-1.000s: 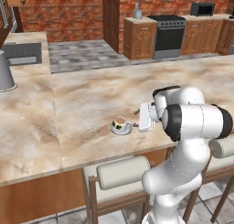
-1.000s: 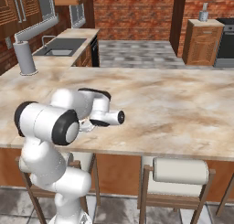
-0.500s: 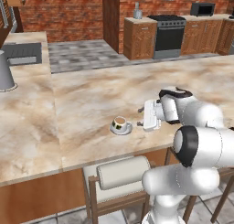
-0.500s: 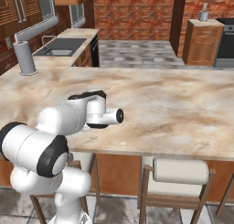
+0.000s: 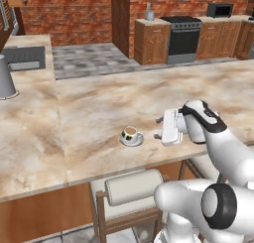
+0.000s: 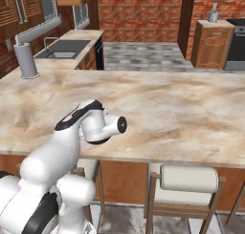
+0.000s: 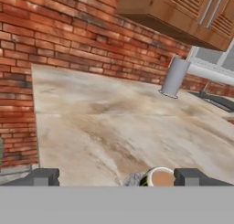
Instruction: Pick the cup of tea, navigate to the dining table, and place it on the saucer.
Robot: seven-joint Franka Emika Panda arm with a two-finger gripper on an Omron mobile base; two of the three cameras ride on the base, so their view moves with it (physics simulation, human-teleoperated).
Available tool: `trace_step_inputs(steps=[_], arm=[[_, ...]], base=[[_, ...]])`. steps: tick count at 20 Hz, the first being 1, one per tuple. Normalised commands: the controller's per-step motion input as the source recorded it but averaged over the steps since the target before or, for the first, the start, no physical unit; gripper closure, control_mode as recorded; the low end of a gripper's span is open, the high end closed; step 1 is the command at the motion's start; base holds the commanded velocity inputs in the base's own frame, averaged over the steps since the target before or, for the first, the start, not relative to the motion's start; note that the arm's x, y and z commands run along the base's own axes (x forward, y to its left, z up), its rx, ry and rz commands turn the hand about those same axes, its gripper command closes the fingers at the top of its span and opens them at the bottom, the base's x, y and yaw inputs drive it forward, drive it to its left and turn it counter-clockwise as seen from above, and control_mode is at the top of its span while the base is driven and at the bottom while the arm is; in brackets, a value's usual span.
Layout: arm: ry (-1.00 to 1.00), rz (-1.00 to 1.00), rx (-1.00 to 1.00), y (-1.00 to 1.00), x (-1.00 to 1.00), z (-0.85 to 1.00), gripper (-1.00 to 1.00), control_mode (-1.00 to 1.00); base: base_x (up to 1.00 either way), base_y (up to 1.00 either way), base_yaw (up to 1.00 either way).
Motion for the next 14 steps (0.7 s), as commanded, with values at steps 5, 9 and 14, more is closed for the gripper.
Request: trace_step_inputs(steps=[5, 9, 14], arm=[[0.0, -0.08, 0.0, -0.08, -0.57, 0.26, -1.0, -1.0], [0.0, -0.1, 0.0, -0.06, -0.53, 0.35, -1.0, -1.0], [0.0, -0.1, 0.0, -0.02, -0.45, 0.42, -1.0, -1.0]], base=[[0.0, 0.0, 0.0], [0.0, 0.0, 0.0], [0.0, 0.0, 0.0]])
